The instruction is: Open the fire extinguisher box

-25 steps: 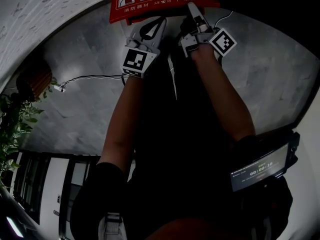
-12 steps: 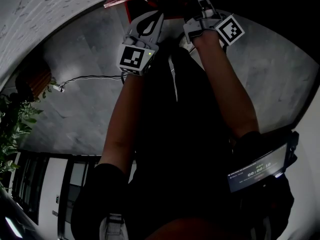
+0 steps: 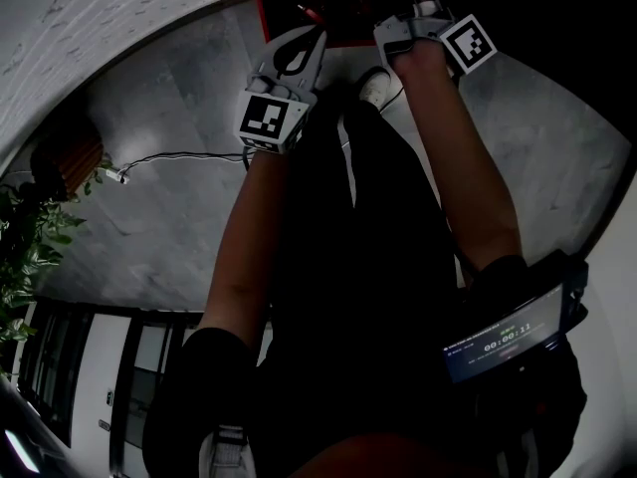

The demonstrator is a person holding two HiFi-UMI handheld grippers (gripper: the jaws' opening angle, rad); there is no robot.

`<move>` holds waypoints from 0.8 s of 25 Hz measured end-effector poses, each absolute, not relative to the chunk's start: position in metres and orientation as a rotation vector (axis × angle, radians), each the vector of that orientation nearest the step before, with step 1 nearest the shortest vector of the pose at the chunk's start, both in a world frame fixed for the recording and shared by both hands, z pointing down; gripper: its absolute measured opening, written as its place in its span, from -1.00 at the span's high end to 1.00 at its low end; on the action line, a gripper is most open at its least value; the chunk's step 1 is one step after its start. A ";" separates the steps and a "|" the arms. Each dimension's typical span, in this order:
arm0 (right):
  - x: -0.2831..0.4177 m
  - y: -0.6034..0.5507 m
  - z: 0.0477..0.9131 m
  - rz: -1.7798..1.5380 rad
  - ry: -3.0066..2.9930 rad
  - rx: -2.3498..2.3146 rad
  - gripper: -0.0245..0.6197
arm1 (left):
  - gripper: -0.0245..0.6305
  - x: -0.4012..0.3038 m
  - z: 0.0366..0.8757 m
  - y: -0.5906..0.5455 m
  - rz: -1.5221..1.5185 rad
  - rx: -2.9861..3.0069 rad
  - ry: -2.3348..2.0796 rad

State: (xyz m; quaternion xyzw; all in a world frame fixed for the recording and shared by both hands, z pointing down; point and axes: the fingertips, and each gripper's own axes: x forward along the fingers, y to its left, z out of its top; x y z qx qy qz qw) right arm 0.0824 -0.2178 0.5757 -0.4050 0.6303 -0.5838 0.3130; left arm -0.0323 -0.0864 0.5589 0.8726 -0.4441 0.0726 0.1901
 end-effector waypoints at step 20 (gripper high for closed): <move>0.075 -0.267 0.576 -1.505 1.735 -1.121 0.68 | 0.91 -0.057 0.548 -0.106 0.198 2.446 -1.291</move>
